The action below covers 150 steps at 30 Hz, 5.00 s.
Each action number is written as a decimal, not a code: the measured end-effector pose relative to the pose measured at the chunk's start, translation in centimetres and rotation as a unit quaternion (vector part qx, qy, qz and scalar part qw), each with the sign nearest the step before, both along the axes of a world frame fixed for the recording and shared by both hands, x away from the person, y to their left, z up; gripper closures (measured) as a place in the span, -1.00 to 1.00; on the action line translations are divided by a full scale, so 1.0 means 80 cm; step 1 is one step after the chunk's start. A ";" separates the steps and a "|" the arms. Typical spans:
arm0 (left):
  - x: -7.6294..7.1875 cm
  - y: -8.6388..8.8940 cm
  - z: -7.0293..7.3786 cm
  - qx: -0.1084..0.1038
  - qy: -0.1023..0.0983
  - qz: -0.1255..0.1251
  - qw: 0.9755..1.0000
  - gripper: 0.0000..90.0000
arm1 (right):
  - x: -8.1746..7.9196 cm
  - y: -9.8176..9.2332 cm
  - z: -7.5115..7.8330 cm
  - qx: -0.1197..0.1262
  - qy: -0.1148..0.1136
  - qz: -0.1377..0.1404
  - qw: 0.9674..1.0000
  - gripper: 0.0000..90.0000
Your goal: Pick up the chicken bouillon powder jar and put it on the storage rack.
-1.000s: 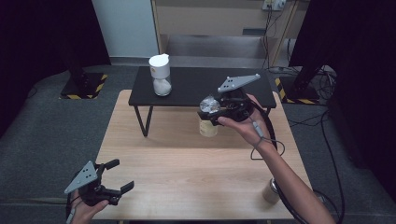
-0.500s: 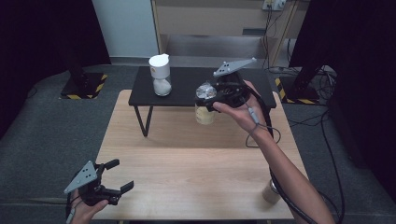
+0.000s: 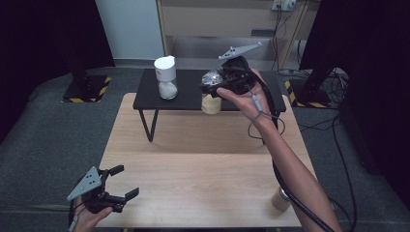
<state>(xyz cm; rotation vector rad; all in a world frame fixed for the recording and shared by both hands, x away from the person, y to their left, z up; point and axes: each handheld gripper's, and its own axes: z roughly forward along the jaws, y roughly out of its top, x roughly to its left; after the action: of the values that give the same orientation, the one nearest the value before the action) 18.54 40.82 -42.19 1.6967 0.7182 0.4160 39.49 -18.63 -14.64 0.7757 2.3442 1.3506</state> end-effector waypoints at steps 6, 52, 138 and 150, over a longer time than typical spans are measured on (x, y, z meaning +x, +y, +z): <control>0.000 0.000 0.000 0.000 0.000 0.000 1.000 -1.00 | 0.010 0.007 0.003 0.004 0.001 -0.023 1.000 -0.22; 0.001 -0.002 0.001 0.007 -0.001 -0.005 1.000 -1.00 | 0.057 0.049 -0.030 -0.015 -0.004 -0.144 0.989 -0.22; 0.002 -0.004 0.002 0.013 0.001 -0.008 1.000 -1.00 | -0.004 -0.013 -0.017 0.059 -0.064 -0.100 0.991 -0.78; 0.002 -0.005 0.003 0.014 0.003 -0.006 1.000 -1.00 | -0.041 -0.048 -0.019 0.067 -0.074 -0.074 0.992 -0.78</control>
<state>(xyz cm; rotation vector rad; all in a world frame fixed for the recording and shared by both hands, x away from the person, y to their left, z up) 18.71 40.45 -41.97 1.7284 0.7083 0.4139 36.24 -22.43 -16.14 0.8385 2.0569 1.4596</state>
